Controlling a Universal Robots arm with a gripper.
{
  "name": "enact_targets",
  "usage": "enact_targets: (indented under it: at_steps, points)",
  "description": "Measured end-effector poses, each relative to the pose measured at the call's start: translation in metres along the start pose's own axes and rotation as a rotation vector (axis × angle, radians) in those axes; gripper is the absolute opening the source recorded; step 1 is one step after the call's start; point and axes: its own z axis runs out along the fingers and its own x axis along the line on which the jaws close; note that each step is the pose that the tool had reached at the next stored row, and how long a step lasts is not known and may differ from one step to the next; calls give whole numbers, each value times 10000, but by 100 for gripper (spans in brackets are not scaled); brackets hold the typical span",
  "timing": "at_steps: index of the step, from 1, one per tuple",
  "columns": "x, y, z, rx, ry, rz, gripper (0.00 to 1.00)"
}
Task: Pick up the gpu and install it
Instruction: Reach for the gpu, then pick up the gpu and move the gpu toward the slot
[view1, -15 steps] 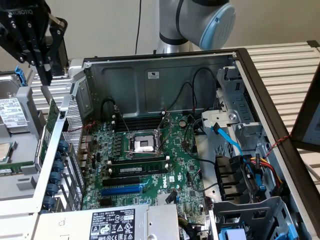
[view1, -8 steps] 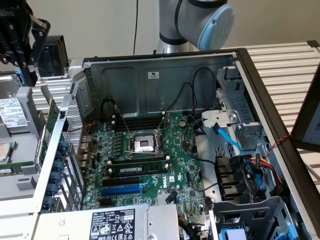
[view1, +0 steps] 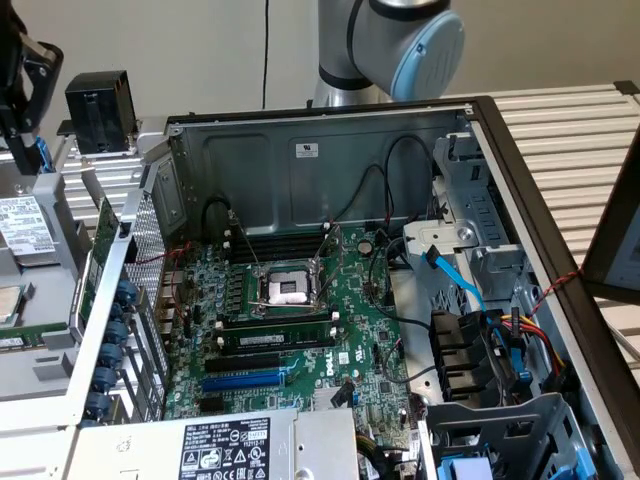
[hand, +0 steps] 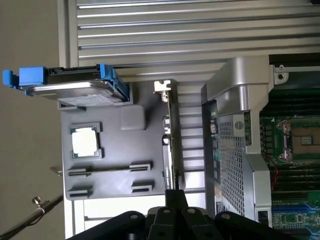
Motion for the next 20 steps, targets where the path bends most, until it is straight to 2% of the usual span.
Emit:
enact_targets:
  at_steps: [2, 4, 15, 20]
  points:
    - [84, 7, 6, -16, 2, -1, 11]
    - [109, 6, 7, -47, 4, 0, 11]
    - [110, 9, 8, -47, 3, 0, 11]
    - [112, 42, 13, -52, -26, -2, 11]
